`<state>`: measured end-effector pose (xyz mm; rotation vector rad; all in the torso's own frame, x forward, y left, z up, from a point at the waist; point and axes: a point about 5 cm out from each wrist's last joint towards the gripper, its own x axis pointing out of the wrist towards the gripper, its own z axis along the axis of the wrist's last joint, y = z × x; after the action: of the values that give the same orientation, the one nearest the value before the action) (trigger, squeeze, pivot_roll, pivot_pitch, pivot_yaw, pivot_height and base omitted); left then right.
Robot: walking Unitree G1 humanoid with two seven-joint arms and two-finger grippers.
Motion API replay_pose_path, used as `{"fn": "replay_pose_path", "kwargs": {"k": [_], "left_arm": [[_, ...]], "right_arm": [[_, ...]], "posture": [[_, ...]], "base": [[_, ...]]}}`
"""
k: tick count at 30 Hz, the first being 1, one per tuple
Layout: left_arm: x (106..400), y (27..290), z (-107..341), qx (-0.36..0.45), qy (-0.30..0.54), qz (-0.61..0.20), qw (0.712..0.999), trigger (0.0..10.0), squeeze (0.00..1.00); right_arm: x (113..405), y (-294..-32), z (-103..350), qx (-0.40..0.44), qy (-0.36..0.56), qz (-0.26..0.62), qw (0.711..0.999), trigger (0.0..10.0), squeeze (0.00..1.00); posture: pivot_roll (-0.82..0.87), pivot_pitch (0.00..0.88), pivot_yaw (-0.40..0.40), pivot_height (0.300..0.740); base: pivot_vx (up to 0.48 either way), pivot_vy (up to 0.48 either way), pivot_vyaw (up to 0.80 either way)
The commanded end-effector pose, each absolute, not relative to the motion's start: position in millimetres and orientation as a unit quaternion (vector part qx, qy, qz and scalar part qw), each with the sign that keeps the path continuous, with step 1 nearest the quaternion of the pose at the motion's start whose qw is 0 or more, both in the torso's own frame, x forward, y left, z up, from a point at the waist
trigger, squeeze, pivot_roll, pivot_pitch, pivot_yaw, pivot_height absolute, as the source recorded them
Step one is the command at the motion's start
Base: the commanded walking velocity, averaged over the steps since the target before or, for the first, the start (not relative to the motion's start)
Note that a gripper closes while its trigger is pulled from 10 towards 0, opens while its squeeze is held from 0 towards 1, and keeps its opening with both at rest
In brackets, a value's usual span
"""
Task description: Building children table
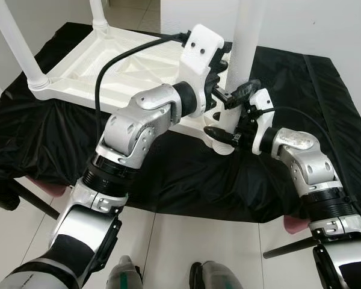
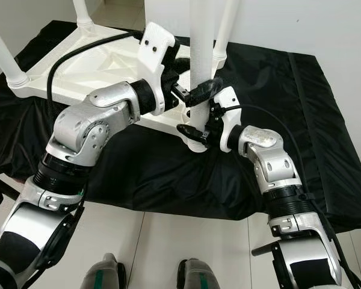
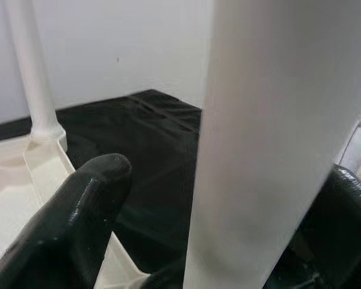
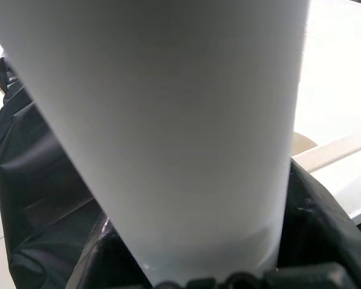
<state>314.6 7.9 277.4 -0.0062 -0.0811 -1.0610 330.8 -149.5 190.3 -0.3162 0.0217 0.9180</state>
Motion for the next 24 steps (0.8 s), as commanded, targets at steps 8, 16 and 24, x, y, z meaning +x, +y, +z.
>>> {"fn": "replay_pose_path", "kwargs": {"k": [8,16,24], "left_arm": [[323.0,8.6,299.0,-0.067,-0.016,-0.528,0.846,0.0,0.00],[321.6,9.0,323.7,-0.090,-0.053,-0.532,0.840,0.0,0.00],[321.5,5.6,328.1,-0.079,-0.057,-0.529,0.843,10.0,0.00]], "right_arm": [[336.0,-149.1,196.7,-0.167,-0.001,0.436,0.884,10.0,0.00],[338.9,-150.0,195.3,-0.158,-0.001,0.424,0.892,10.0,0.00],[342.2,-151.3,196.0,-0.135,0.000,0.406,0.904,10.0,0.03]], "posture": [[-0.03,0.021,-0.020,0.740],[-0.03,0.016,-0.023,0.740],[-0.03,0.017,-0.025,0.740]], "base": [[0.000,0.000,0.00],[0.000,0.000,0.00],[0.000,0.000,0.00]]}}
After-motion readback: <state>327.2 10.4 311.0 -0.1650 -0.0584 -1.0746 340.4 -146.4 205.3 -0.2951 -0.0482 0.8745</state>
